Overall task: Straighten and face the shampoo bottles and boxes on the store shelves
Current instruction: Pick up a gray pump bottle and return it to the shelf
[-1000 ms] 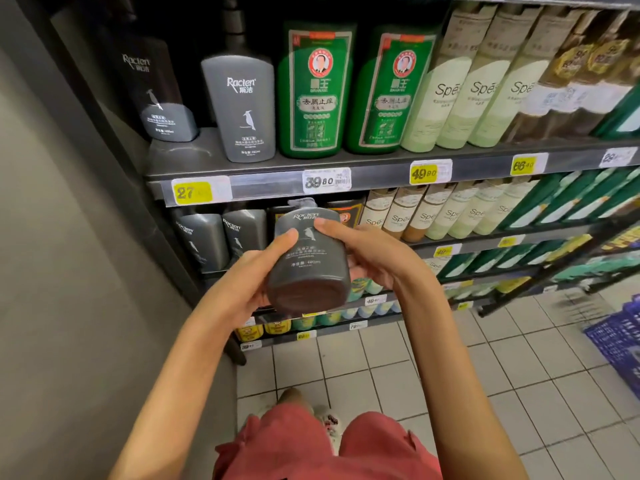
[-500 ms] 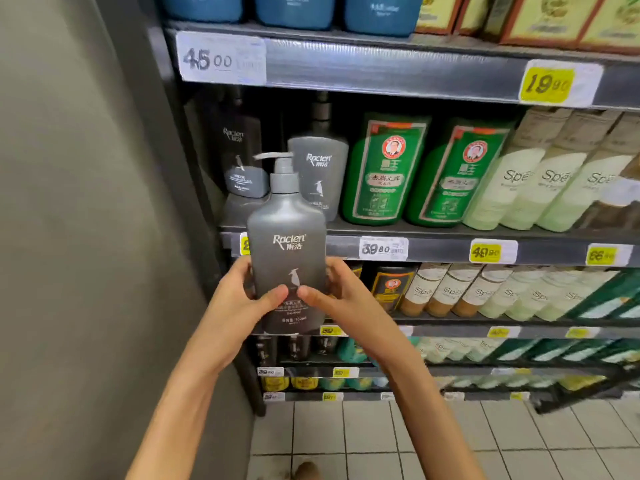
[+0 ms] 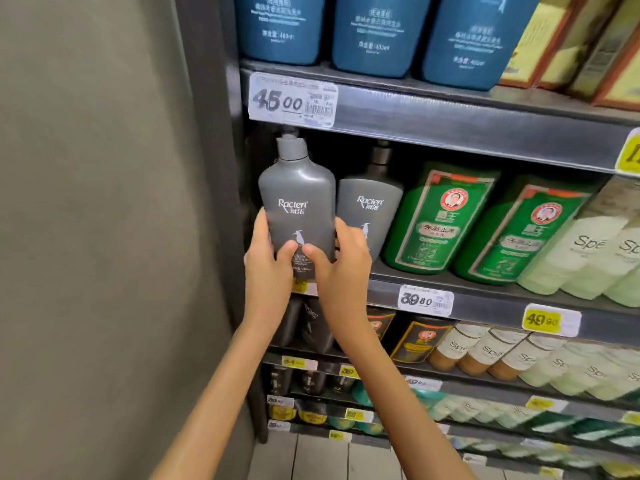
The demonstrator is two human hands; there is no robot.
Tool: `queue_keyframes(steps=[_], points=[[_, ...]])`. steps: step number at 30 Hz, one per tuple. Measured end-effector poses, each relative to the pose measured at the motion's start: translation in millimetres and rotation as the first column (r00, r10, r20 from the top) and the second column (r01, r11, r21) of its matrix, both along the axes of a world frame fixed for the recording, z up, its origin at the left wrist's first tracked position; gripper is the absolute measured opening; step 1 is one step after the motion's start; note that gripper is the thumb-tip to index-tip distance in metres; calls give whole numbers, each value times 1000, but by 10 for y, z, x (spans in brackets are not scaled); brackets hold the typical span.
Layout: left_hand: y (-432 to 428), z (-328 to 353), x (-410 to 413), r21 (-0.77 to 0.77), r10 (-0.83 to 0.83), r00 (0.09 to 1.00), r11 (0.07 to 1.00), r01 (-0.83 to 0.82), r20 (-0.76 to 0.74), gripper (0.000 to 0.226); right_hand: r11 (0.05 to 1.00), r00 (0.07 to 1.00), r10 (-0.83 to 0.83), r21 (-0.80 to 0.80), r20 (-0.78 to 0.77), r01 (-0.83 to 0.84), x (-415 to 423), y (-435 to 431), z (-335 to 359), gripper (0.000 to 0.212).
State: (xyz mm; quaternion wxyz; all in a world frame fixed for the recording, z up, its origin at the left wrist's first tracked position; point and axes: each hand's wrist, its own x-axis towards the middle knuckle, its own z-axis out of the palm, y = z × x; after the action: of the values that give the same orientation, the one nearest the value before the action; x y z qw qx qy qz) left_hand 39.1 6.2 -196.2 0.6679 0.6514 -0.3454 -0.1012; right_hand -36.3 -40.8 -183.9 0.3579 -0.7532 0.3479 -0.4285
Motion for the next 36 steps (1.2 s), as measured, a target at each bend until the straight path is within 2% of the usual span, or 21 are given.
queue_keyframes(steps=[4, 12, 15, 20, 23, 27, 30, 36], points=[[-113, -34, 75, -2, 27, 1000, 1000, -27, 7, 50, 999, 999, -50, -15, -4, 50, 128, -51, -49, 45], [-234, -78, 146, -14, 73, 996, 997, -72, 49, 53, 993, 992, -94, 62, -88, 100, 332, -51, -154, 49], [-278, -107, 172, -19, 60, 998, 998, -59, 7, 56, 993, 989, -61, 89, -132, 73, 263, -40, -195, 59], [-351, -139, 233, -40, 28, 999, 999, -29, -16, 61, 997, 983, 15, 82, -180, 0, 104, 29, -335, 56], [-397, -149, 289, -33, -8, 1000, 999, 7, -25, 60, 989, 980, 78, 139, -181, -53, 100, -44, -310, 59], [-452, -225, 328, 44, -21, 995, 999, 25, -95, 51, 976, 978, 133, 195, -160, -101, 83, -93, -315, 61], [-442, -293, 330, 114, 5, 997, 994, 4, -75, 51, 968, 973, 158, 220, -166, -120, 75, -98, -335, 63], [-445, -291, 318, 117, 28, 997, 993, -20, -71, 50, 959, 970, 182, 247, -160, -139, 93, -116, -333, 66]])
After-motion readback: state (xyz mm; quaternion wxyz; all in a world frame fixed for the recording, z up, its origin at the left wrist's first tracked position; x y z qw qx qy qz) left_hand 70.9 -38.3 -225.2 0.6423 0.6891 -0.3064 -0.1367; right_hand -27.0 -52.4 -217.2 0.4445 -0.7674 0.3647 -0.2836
